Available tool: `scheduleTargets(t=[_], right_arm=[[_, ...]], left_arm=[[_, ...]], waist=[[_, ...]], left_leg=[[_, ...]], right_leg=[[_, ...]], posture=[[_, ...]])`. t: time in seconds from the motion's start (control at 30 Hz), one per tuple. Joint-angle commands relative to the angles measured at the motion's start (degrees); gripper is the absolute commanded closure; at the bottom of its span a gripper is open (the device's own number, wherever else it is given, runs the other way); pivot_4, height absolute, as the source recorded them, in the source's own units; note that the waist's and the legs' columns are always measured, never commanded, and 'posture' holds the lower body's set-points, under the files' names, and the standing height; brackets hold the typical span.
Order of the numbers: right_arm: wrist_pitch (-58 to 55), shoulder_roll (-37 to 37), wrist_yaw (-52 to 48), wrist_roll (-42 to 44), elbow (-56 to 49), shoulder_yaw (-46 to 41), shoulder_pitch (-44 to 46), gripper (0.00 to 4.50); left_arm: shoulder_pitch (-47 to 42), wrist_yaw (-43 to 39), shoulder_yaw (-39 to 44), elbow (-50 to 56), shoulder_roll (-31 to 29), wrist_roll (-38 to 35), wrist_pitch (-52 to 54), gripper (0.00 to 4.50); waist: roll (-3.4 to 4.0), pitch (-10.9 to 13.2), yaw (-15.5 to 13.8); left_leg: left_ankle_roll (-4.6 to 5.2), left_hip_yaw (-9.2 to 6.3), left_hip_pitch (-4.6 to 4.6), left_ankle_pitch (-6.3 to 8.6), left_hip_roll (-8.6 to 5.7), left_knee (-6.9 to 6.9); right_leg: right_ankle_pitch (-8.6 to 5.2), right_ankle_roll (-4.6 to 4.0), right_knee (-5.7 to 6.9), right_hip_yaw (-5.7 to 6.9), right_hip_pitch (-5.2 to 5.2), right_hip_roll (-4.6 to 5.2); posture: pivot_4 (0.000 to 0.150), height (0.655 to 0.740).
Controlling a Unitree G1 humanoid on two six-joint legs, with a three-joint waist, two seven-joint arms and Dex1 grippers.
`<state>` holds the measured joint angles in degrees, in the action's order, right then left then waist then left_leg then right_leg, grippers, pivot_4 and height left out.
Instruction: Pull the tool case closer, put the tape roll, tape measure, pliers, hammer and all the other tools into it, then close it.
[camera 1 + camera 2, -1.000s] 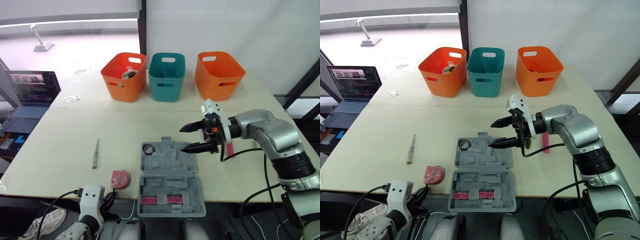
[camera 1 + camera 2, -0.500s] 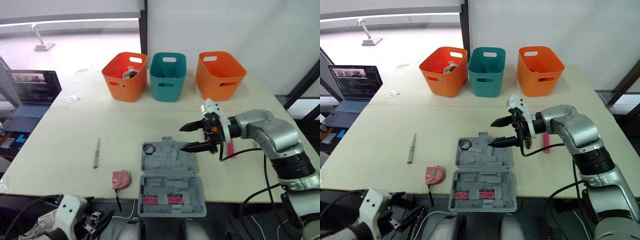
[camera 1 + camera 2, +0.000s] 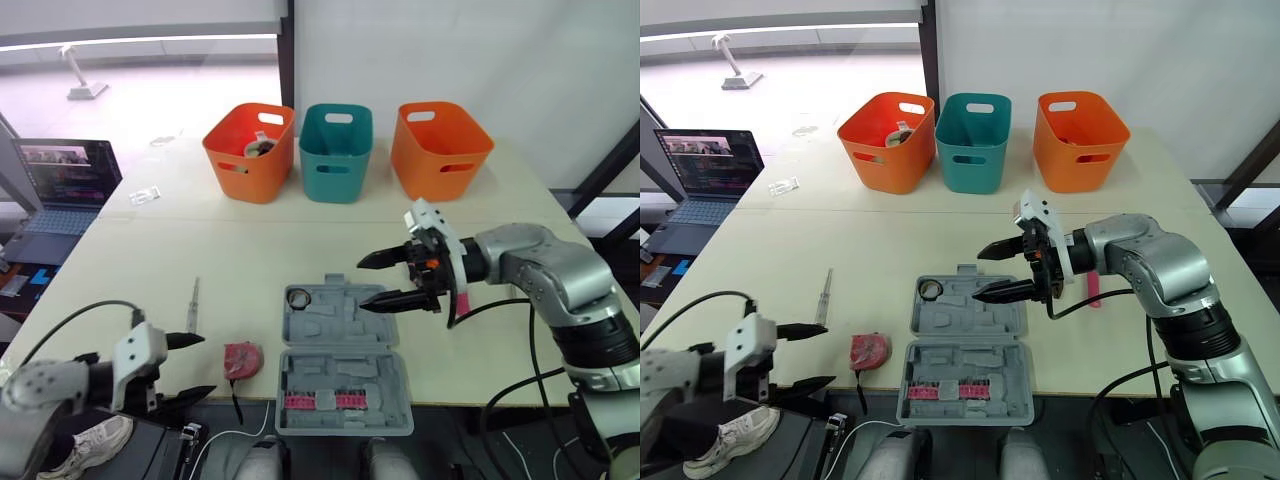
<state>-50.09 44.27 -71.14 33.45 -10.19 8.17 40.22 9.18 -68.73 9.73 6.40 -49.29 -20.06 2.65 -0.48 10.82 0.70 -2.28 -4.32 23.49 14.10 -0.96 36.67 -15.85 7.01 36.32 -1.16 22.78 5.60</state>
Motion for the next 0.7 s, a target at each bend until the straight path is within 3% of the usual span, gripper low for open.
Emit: scheduleTargets(t=[0.03, 0.43, 0.7], right_arm=[[-0.65, 0.95, 1.45, 1.53, -3.03, -2.74, -0.88, 0.00], [-0.34, 3.16, 4.49, 1.07, -4.16, -4.80, -1.73, 0.00], [-0.26, 3.46, 5.10, 1.15, -4.32, -4.90, -1.68, 0.00]], left_arm=[[-6.10, -3.89, -5.84, -7.43, 0.58, 4.32, -6.57, 0.06], [-20.15, -5.83, -15.72, -24.67, 5.38, 11.83, -15.19, 0.06], [-23.69, -6.36, -19.06, -30.97, 6.30, 15.59, -20.09, 0.06]], waist=[[0.01, 0.00, 0.06], [-0.01, 0.00, 0.09], [-0.01, 0.00, 0.25]], left_leg=[[0.00, 0.02, 0.00, 0.00, 0.00, -0.01], [0.01, 0.04, -0.02, -0.02, 0.00, -0.08], [0.01, 0.04, -0.02, -0.02, -0.01, -0.05]], right_leg=[[0.01, 0.02, 0.00, -0.02, -0.02, 0.00], [0.15, 0.25, 0.23, -0.04, 0.12, -0.02], [0.15, 0.26, 0.43, -0.06, 0.21, -0.01]], posture=[[0.150, 0.7400], [0.150, 0.7400], [0.150, 0.7400]])
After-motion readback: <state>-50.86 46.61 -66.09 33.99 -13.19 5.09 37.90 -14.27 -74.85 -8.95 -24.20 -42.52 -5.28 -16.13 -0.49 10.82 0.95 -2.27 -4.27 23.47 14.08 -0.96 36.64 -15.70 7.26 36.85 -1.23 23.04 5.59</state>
